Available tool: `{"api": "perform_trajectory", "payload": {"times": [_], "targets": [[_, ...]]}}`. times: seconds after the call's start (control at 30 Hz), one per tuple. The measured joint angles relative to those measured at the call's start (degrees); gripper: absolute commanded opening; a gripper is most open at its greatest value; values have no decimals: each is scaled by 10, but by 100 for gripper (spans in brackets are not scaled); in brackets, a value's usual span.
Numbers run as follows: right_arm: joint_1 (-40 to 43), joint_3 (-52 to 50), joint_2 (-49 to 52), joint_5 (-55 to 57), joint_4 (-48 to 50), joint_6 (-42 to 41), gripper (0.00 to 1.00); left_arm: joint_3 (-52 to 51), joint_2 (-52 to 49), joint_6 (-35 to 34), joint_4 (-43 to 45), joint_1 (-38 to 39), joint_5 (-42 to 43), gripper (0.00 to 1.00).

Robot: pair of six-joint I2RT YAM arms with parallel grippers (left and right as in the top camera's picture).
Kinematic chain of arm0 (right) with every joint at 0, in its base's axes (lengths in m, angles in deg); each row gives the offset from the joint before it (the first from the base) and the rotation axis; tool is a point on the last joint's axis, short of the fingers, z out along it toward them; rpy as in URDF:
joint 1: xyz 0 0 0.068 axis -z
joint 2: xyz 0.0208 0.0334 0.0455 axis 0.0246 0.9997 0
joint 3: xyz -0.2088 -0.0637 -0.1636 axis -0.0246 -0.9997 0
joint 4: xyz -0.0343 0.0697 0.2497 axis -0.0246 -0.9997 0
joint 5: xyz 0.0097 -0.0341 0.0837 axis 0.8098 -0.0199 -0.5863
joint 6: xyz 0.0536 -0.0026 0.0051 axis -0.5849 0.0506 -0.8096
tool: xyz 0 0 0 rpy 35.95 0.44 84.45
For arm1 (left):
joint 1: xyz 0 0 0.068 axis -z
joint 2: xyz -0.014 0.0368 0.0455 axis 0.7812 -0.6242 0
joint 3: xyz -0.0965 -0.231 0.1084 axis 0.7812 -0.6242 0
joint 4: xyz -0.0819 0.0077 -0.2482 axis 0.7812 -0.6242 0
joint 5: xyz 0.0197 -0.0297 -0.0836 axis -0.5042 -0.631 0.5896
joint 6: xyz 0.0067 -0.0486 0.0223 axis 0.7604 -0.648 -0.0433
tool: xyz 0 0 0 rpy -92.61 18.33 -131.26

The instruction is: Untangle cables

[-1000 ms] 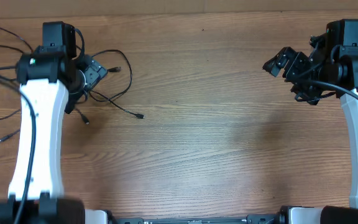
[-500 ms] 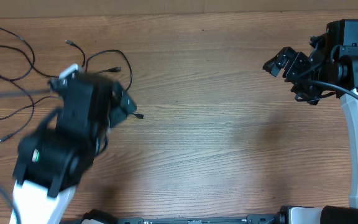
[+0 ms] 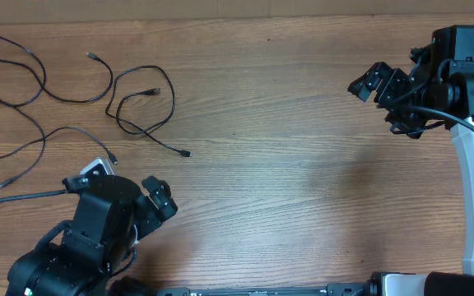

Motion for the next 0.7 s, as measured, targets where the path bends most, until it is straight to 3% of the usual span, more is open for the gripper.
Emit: {"api": "perform_trajectory", "payload": {"times": [0.43, 0.53, 0.7], "targets": [[0, 0, 0, 0, 0, 0, 100, -10, 58, 53, -4, -34, -71, 99], [0, 0, 0, 0, 0, 0, 100, -34, 113, 93, 9, -77, -75, 99], [0, 0, 0, 0, 0, 0, 100, -160, 269, 199, 126, -132, -60, 99]]}}
